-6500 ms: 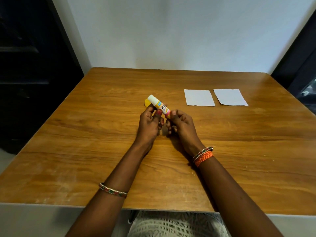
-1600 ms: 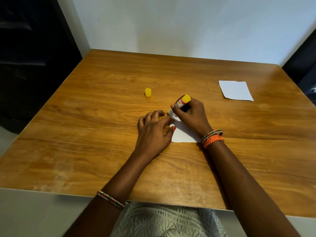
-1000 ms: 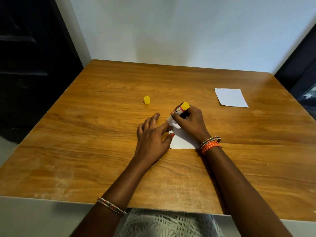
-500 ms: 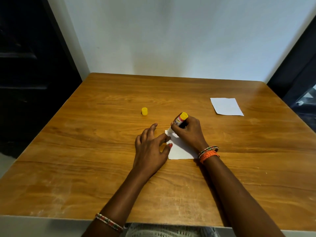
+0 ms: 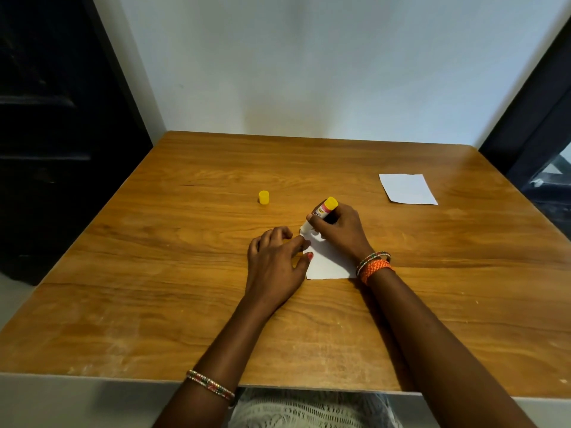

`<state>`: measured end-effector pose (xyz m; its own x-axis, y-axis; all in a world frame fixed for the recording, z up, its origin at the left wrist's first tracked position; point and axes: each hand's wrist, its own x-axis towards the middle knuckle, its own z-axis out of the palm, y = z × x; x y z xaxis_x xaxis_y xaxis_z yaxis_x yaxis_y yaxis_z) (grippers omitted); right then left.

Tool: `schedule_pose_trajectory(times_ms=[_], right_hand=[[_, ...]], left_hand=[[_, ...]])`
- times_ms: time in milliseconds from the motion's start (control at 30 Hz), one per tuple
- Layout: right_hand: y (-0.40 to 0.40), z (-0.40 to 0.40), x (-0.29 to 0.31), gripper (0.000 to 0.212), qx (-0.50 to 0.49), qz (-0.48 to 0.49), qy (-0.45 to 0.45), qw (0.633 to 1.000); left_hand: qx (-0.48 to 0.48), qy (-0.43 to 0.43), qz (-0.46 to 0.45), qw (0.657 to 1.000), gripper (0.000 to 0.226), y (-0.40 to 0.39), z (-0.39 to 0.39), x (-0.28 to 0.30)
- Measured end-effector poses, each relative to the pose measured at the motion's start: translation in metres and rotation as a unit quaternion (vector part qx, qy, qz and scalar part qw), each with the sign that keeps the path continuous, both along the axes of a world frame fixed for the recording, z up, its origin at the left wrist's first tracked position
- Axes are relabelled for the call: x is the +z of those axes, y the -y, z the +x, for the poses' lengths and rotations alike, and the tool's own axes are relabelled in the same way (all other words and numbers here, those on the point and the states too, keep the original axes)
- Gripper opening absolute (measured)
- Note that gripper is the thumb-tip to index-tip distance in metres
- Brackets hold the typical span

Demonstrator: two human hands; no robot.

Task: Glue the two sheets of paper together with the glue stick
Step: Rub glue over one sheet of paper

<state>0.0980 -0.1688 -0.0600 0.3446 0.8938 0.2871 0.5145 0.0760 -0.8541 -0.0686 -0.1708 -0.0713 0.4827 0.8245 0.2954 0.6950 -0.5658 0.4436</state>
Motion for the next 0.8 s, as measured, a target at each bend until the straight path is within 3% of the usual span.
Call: schedule_pose_trajectory(times_ms=[400, 800], right_hand=[[0.003, 0.005, 0.01, 0.013, 0.019, -0.014, 0.065, 0.998], [0.009, 0.018, 0.013, 0.017, 0.01, -0.035, 0.066, 0.997]], left_hand=[[0.009, 0.001, 0.017, 1.0, 0.022, 0.0, 0.001, -0.001], [0.014, 0.004, 0.012, 1.0, 0.024, 0.001, 0.002, 0.0]])
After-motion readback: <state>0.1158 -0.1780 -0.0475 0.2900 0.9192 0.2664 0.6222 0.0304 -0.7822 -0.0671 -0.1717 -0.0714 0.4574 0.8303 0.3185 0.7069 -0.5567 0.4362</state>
